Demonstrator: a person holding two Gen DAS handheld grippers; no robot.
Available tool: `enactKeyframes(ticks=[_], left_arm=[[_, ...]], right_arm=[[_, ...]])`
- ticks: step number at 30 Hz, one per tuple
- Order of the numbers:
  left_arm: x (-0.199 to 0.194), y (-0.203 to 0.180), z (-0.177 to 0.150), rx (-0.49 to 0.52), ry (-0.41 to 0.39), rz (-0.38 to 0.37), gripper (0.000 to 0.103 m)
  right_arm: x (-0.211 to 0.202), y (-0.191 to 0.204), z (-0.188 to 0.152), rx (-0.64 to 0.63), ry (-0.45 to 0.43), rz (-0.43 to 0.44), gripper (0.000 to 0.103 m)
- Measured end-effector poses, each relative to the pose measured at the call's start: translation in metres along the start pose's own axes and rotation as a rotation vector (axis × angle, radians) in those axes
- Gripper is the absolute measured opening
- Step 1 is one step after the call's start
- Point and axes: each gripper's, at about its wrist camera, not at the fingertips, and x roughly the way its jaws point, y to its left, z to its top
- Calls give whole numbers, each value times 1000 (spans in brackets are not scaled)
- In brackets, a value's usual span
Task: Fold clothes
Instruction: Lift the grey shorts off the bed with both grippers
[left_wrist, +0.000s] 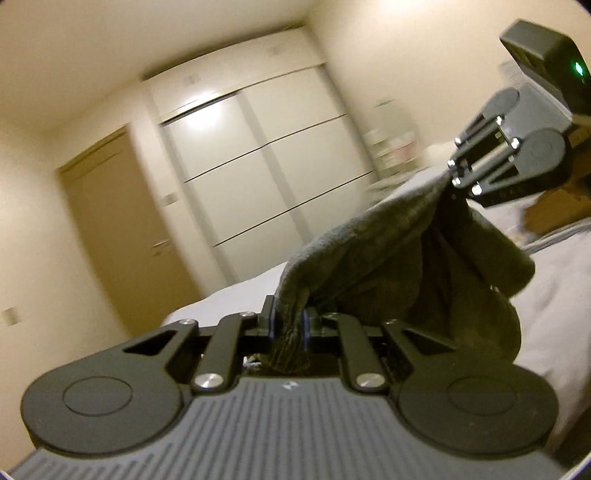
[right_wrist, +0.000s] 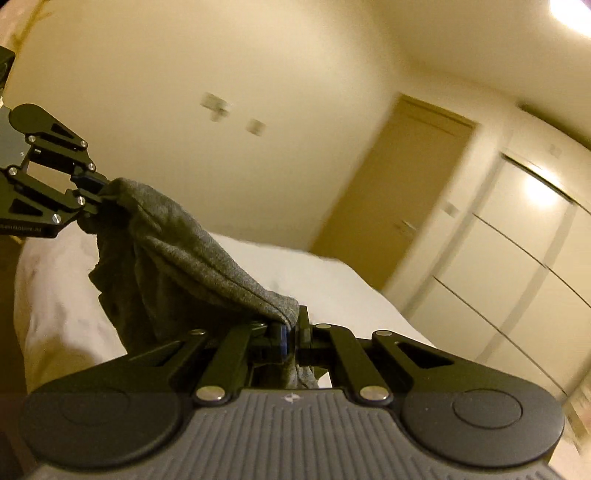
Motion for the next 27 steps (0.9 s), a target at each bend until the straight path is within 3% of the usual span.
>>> enactKeyframes(ticks=[7, 9, 13, 16, 17, 18, 20, 21, 27], left_arm=[[43, -72, 32, 25, -51, -217, 11], [57, -83, 39, 32, -77, -255, 11], [112, -110, 36, -8, -51, -315, 12], [171, -127, 10, -47, 67, -369, 21], [170, -141, -6, -60, 108, -367, 29], [179, -147, -19, -79, 145, -368, 31], [186, -151, -42, -129, 213, -357, 39], [184, -150, -53, -160, 245, -346, 40], [166, -122, -112, -384, 388, -265, 61]], right_arm=[[-97, -36, -67, 84, 133, -162, 1], [-118, -49, -79, 128, 154, -203, 1], [-143, -47, -101, 183, 189, -267, 1], [-128, -32, -138, 213, 284, -196, 3], [-116, -25, -149, 232, 320, -160, 7], [-105, -19, -167, 263, 363, -102, 20], [-94, -15, -198, 321, 425, -8, 34], [-91, -15, -213, 349, 443, 30, 34], [-123, -37, -237, 430, 345, 183, 40]])
